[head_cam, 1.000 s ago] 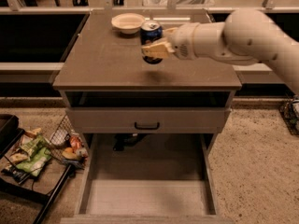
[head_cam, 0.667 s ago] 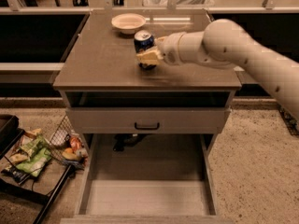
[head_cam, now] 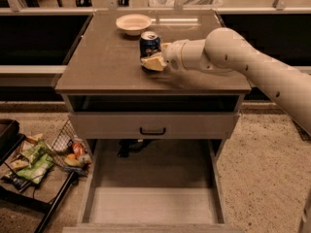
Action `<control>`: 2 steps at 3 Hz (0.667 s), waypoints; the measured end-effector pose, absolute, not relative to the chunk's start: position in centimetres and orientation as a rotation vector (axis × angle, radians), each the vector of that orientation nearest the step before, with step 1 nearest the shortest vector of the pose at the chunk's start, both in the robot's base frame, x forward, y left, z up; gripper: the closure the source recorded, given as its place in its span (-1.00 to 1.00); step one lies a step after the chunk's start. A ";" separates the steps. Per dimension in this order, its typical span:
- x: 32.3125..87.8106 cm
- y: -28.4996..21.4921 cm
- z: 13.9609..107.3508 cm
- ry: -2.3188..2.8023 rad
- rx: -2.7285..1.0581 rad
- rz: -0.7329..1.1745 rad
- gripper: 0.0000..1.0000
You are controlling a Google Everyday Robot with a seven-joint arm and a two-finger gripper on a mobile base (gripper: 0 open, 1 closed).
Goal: Pick pepsi can from middle drawer and place on counter
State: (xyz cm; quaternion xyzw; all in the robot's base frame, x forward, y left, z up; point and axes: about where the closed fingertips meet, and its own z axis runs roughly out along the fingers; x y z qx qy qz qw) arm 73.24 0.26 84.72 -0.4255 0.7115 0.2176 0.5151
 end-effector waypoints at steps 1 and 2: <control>73.2 0.3 84.7 1.710 -1.022 0.523 0.25; 73.2 0.3 84.7 1.710 -1.022 0.523 -0.22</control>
Offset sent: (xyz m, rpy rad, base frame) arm 0.0000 0.0000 0.0000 0.0000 0.0000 0.0000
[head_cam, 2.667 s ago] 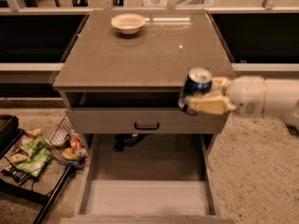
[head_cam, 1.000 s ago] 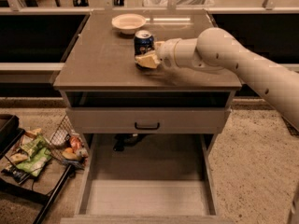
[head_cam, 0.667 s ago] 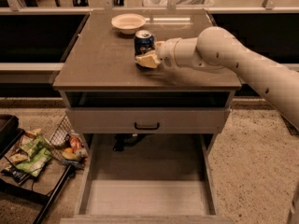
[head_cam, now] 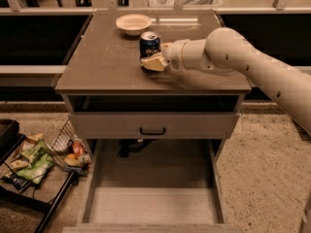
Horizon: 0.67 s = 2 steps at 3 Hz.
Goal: Pick pepsi can from middle drawer and place on counter
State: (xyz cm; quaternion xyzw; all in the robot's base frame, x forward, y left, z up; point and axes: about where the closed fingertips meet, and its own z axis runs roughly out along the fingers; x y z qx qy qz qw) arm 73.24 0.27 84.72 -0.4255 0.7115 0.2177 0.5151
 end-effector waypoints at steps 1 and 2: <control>73.2 0.3 84.7 1.710 -1.022 0.523 -0.84; 73.2 0.3 84.8 1.710 -1.022 0.523 -1.00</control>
Offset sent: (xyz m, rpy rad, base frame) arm -0.0069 -0.0459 0.0932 -0.1725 0.0897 0.0113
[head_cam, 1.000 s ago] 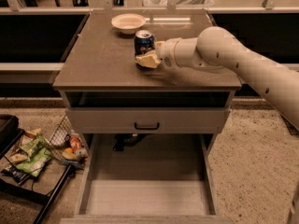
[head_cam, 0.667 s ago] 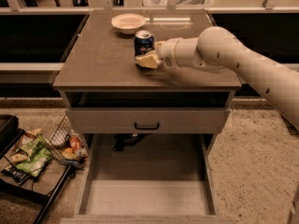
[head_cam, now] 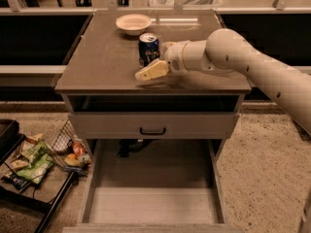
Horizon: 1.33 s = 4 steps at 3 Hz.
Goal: Pick pepsi can from middle drawer and place on counter
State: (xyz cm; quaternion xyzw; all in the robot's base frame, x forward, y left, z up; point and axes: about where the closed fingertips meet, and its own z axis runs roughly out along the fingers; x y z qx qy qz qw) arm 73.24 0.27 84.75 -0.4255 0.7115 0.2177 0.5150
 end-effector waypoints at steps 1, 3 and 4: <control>72.9 -1.1 87.3 1.733 -1.049 0.522 -1.00; 71.4 -10.3 104.6 1.820 -0.963 0.432 -1.00; 65.6 -16.9 110.0 1.867 -0.941 0.377 -1.00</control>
Offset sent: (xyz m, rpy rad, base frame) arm -0.0716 -0.1566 0.2759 -0.2721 0.2423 0.1637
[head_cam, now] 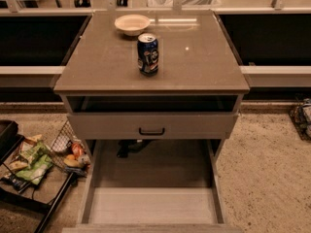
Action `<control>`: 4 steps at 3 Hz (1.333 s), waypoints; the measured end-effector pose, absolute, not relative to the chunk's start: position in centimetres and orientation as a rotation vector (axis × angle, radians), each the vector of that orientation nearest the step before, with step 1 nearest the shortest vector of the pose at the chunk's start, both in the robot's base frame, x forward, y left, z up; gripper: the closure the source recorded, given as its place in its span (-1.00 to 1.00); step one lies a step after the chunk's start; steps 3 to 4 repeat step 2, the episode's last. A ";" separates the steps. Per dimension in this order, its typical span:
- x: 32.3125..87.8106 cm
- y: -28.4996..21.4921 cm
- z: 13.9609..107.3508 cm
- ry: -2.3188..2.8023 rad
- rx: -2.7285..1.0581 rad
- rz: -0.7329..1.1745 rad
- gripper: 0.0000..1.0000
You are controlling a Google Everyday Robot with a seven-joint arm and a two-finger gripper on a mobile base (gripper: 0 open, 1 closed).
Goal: Pick pepsi can from middle drawer and place on counter
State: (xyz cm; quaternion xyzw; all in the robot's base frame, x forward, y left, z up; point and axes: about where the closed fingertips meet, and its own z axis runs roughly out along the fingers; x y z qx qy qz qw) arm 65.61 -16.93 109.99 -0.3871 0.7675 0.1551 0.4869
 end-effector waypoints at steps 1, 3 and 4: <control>56.1 -25.7 112.1 1.998 -0.789 0.244 -1.00; 55.6 -26.0 110.2 2.036 -0.787 0.257 -1.00; 55.6 -26.0 110.2 2.036 -0.787 0.257 -1.00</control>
Offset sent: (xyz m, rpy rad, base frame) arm -0.0768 -0.0688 0.0256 -0.0365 0.0332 -0.1332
